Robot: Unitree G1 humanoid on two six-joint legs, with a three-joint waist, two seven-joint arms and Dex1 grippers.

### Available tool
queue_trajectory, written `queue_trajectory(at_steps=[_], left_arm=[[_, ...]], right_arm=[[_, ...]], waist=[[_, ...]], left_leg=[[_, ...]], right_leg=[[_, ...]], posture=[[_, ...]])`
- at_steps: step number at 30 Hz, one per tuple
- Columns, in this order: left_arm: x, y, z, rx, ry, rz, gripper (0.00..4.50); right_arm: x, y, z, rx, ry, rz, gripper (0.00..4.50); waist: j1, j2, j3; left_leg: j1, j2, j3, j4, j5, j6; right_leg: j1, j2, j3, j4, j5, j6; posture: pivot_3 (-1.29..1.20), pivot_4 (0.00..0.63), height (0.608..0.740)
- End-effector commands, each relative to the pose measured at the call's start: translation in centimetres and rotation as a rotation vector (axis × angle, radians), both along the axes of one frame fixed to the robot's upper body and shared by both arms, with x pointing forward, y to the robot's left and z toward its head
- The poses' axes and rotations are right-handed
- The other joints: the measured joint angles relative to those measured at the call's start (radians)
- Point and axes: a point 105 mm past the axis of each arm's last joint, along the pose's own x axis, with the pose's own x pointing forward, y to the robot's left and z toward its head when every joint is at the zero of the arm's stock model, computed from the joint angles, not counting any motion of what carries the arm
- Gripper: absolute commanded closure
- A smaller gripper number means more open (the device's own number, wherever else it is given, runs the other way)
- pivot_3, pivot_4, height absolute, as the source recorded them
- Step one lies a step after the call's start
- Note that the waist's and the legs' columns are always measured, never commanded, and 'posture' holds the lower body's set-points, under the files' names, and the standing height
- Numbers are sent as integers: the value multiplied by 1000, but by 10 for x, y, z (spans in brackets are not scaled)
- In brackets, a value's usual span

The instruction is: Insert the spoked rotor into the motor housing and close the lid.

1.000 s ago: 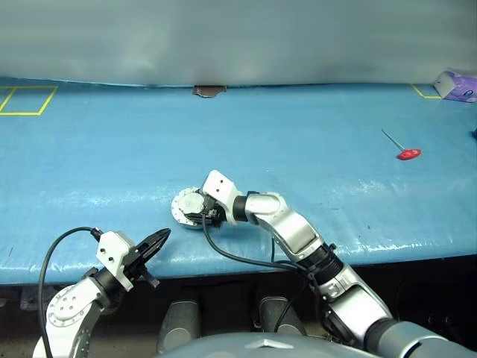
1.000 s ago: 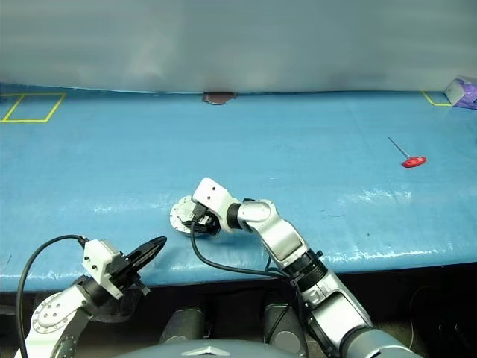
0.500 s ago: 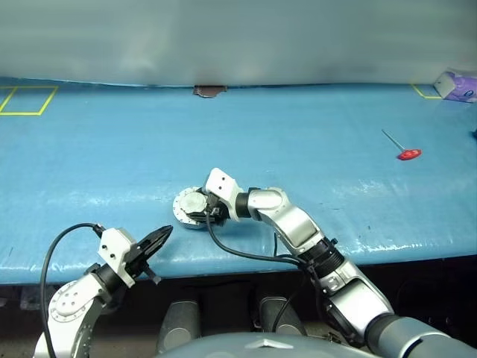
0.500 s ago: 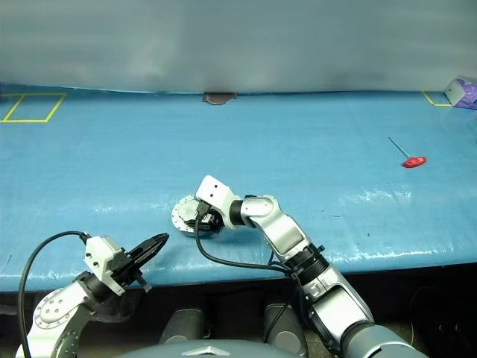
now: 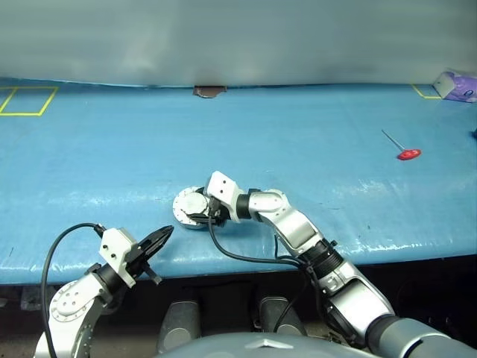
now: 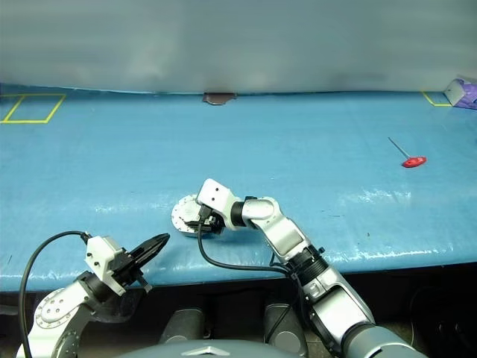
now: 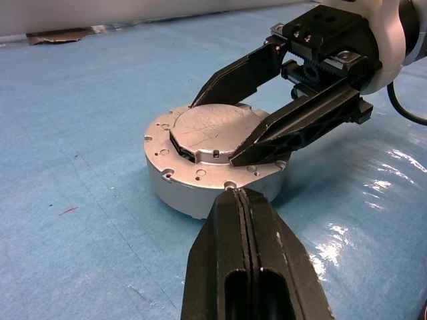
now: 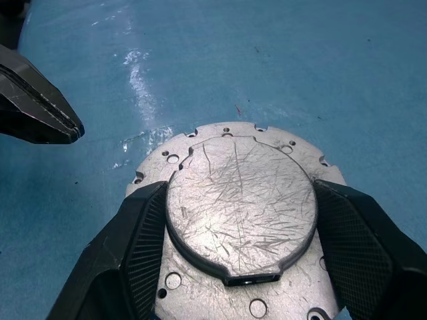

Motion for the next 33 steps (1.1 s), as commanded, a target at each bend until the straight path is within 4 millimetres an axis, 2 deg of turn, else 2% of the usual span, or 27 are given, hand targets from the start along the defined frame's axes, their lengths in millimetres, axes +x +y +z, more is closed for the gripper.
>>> queue_trajectory(at_steps=[1,6,11,13,15,19,24,33], left_arm=[[-1,-3,3,-4,-8,-19,4500],[4,0,5,-19,10,17,4500],[46,21,38,-97,3,210,4500],[59,23,53,-131,11,209,4500],[68,15,61,-135,39,141,4500],[77,0,52,-146,234,6,4500],[86,-5,33,-77,410,-57,4500],[94,1,24,-1,449,-55,4500]], right_arm=[[5,-11,-18,-57,54,-56,1461],[4,-12,-21,-68,109,-75,1461],[5,-12,-19,-72,105,-74,1461],[5,-12,-18,-72,105,-75,1461],[6,-13,-18,-73,104,-76,1461],[6,-13,-18,-74,101,-81,1461],[6,-13,-18,-69,97,-91,1461],[6,-18,-18,-64,97,-115,1461]], waist=[[0,0,0],[0,2,0],[7,2,-1],[9,2,-1],[8,1,-1],[7,1,-1],[3,2,-1],[6,2,-1]], left_leg=[[0,1,0,0,0,0],[1,1,0,0,0,0],[1,1,-1,0,0,0],[2,0,-1,0,0,0],[2,-1,-2,1,0,0],[0,0,-1,-1,0,0],[0,1,-3,-2,1,-1],[0,1,-2,-5,1,-2]], right_leg=[[0,0,0,0,0,0],[-1,0,0,0,0,0],[0,0,-3,0,0,0],[1,2,-3,0,0,0],[3,5,-3,-1,0,0],[4,8,-1,-1,2,0],[4,10,-1,-1,2,-1],[3,10,0,-4,2,-1]], posture=[[0,150,740],[0,150,740],[0,150,740],[0,150,740],[0,150,740],[0,150,740],[0,150,740],[0,150,740]])
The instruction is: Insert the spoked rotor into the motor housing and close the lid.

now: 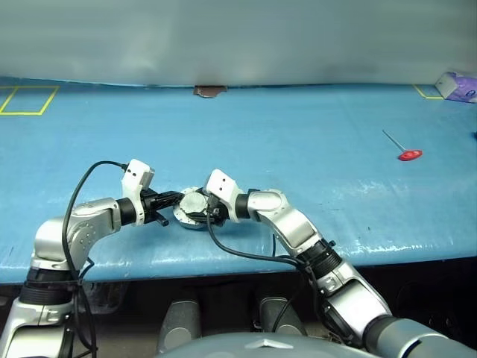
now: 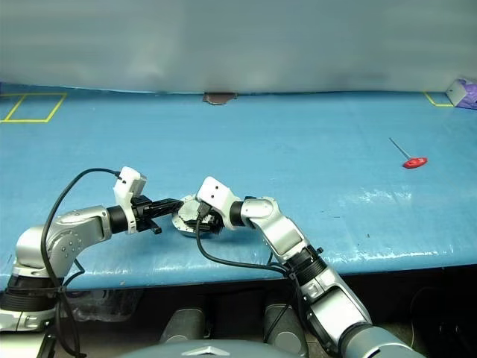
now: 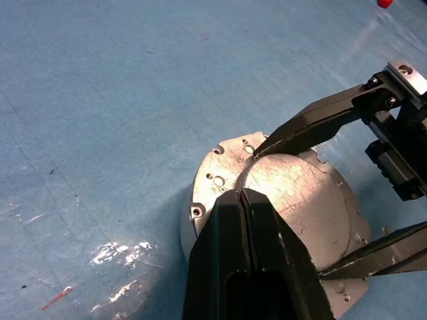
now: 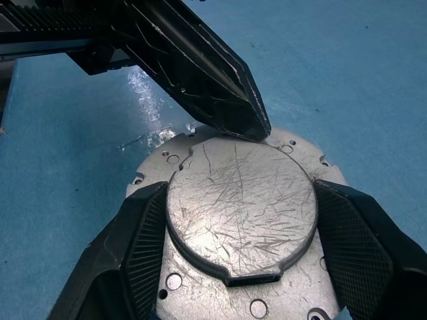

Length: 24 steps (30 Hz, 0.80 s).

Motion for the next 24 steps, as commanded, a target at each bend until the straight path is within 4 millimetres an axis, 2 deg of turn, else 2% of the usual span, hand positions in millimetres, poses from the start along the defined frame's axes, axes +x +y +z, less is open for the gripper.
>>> queue_trajectory(at_steps=[1,7,14,24], left_arm=[[2,7,-3,33,7,18,4500],[5,16,-4,54,0,58,4500],[-1,8,-5,24,10,15,4500],[8,4,16,-27,-90,17,4500]], right_arm=[[6,-19,-20,-72,47,-81,1461],[4,-19,-21,-72,51,-83,1461],[3,-18,-21,-72,54,-83,1461],[1,-18,-24,-80,60,-80,1461]], waist=[[1,0,0],[6,0,0],[6,0,0],[7,0,0]], left_leg=[[0,0,0,0,0,0],[0,0,0,-1,0,0],[0,0,1,-1,0,0],[0,0,1,-1,0,0]], right_leg=[[0,0,0,0,0,0],[0,0,0,-1,0,0],[0,0,0,-2,0,0],[0,0,0,-2,1,-1]], posture=[[0,150,740],[0,150,740],[0,150,740],[0,150,740]])
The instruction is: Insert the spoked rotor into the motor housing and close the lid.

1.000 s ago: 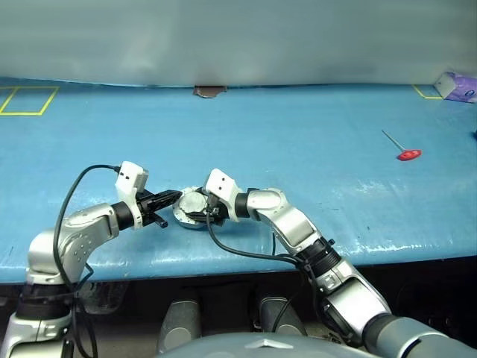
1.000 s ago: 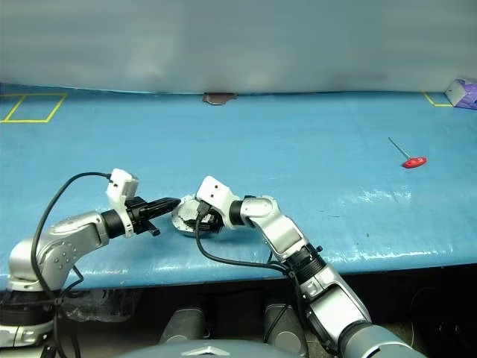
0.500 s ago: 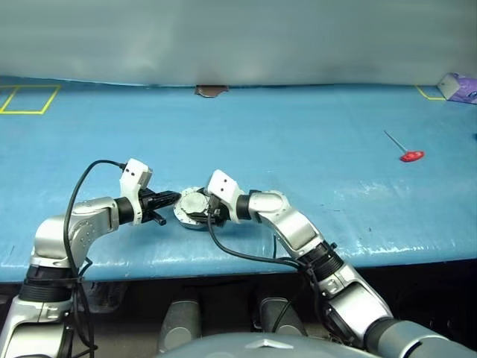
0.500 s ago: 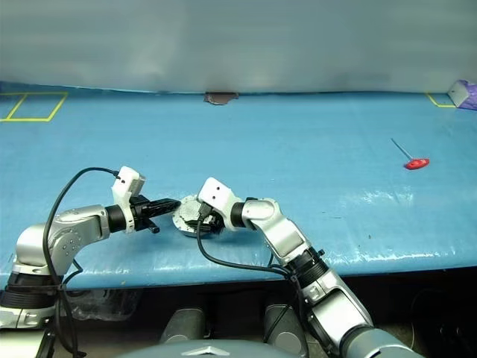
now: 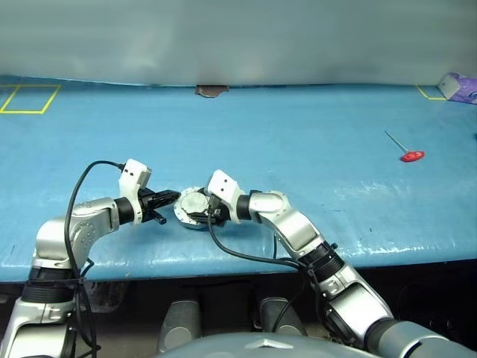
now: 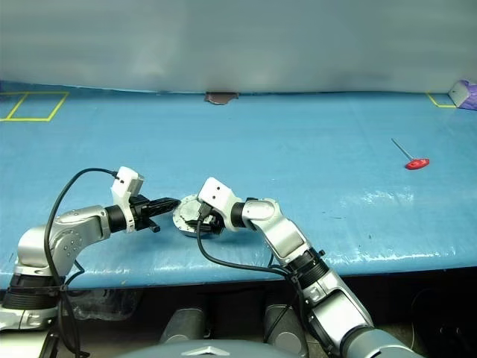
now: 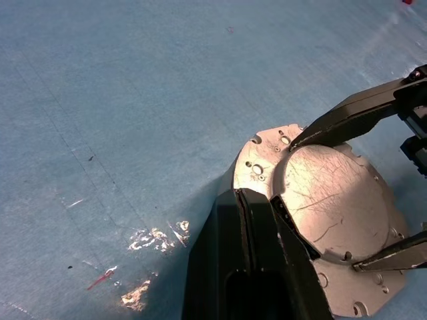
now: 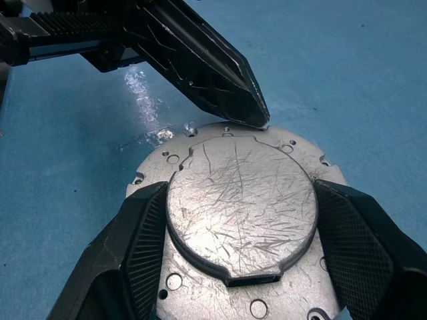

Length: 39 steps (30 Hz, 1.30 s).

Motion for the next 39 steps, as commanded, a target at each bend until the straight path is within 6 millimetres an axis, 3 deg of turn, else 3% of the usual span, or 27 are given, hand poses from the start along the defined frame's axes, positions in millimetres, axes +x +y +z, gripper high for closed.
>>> queue_trajectory(at_steps=[1,22,23,27,33,39], left_arm=[[3,-4,20,-26,-80,-26,4500],[-18,-26,-13,24,76,-176,4500],[-19,-27,-13,26,77,-180,4500],[-18,-31,-13,23,74,-187,4500],[-19,-32,-16,23,80,-193,4500],[-18,-34,-17,16,78,-199,4500]], right_arm=[[2,-15,-24,-81,61,-58,1461],[0,-18,-27,-71,95,-71,1461],[-1,-20,-27,-71,101,-81,1461],[-14,-32,-35,-98,131,-114,110],[-40,-66,-36,-117,164,-223,46],[-60,-91,-12,-12,209,-355,46]], waist=[[0,0,0],[5,0,-2],[7,1,-2],[15,2,-5],[16,4,-11],[16,3,-10]], left_leg=[[0,0,0,0,0,0],[0,-1,0,0,0,0],[0,-1,0,0,0,0],[0,-2,0,-1,0,0],[0,-7,-1,-2,-1,0],[-3,-10,0,0,-1,0]], right_leg=[[0,0,0,0,0,0],[1,0,0,-2,0,0],[1,-1,0,-2,0,0],[2,-2,0,-3,0,1],[2,-8,0,-5,-2,4],[1,-12,-1,-5,-1,6]], posture=[[0,150,740],[0,150,740],[0,150,740],[0,150,740],[0,150,740],[0,150,740]])
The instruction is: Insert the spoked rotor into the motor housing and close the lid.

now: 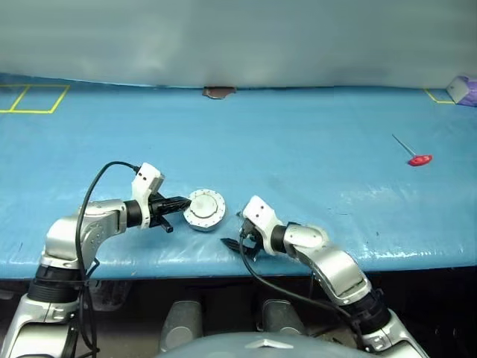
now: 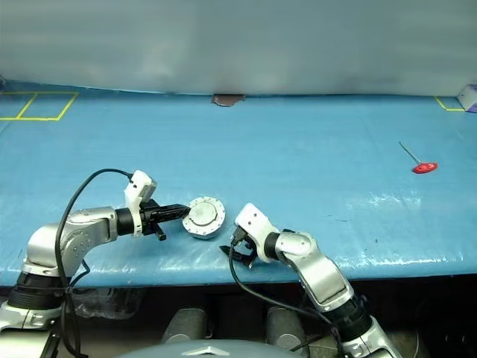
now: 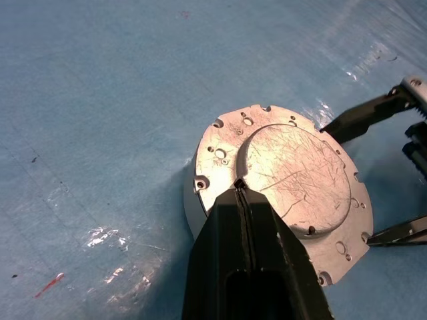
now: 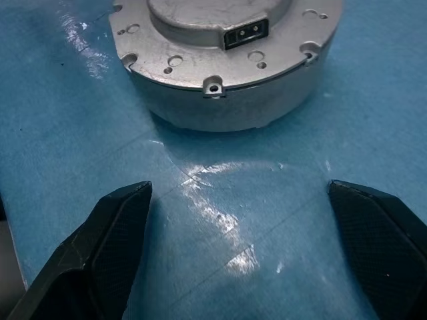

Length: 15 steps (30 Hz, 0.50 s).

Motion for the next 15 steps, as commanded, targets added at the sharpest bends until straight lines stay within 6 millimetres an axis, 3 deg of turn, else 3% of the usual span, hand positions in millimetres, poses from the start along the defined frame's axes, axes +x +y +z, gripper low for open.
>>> queue_trajectory(at_steps=[1,5,10,15], left_arm=[[-7,-8,-10,-1,42,-40,4500],[-5,-9,-10,-2,39,-48,4500],[-4,-10,-9,-1,36,-55,4500],[-5,-9,-8,3,32,-54,4500]], right_arm=[[-8,-11,23,49,-17,-71,46],[-11,-13,37,173,81,-176,46],[8,0,52,479,296,-356,46],[16,20,49,577,448,-390,46]], waist=[[-1,0,0],[-2,0,0],[0,0,0],[-3,0,1]], left_leg=[[0,0,0,0,0,0],[-1,1,0,0,0,0],[0,3,-1,-1,0,0],[-1,0,-1,-1,-1,1]], right_leg=[[0,0,0,0,0,0],[-1,0,0,0,0,0],[-1,3,-1,1,0,0],[-1,-4,-1,-1,1,-1]], posture=[[0,150,740],[0,150,740],[0,150,740],[0,150,740]])
